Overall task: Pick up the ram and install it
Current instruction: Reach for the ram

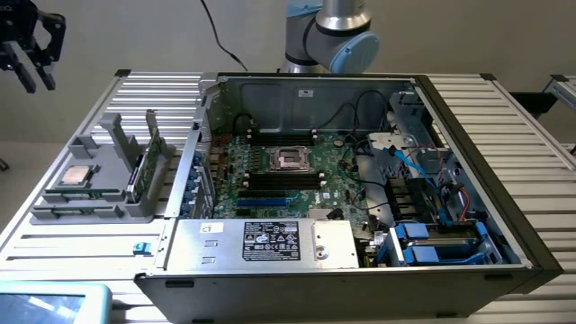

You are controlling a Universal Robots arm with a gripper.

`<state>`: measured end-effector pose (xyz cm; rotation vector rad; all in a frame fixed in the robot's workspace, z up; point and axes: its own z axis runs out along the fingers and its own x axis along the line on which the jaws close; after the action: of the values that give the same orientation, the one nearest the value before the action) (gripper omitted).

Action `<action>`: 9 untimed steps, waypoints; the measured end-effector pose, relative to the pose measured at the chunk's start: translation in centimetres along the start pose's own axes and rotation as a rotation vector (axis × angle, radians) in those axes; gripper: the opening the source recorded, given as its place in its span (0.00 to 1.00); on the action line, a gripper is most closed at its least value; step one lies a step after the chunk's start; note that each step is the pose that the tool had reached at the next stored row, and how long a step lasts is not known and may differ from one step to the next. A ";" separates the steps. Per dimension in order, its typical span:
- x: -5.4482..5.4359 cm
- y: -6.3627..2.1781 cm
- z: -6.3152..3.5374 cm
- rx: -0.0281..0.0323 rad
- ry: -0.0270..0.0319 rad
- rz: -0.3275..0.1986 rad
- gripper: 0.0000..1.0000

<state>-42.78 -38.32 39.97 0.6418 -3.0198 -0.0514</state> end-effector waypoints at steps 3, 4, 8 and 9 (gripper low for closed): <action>0.0 0.00 -0.01 0.0024 0.0023 -0.054 0.29; 0.0 0.00 0.00 0.0033 0.0031 -0.072 0.29; 0.0 0.00 -0.01 0.0066 0.0063 -0.144 0.29; 0.0 0.00 -0.01 0.0075 0.0072 -0.163 0.29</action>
<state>-42.78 -38.32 39.99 0.8856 -2.9550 -0.0444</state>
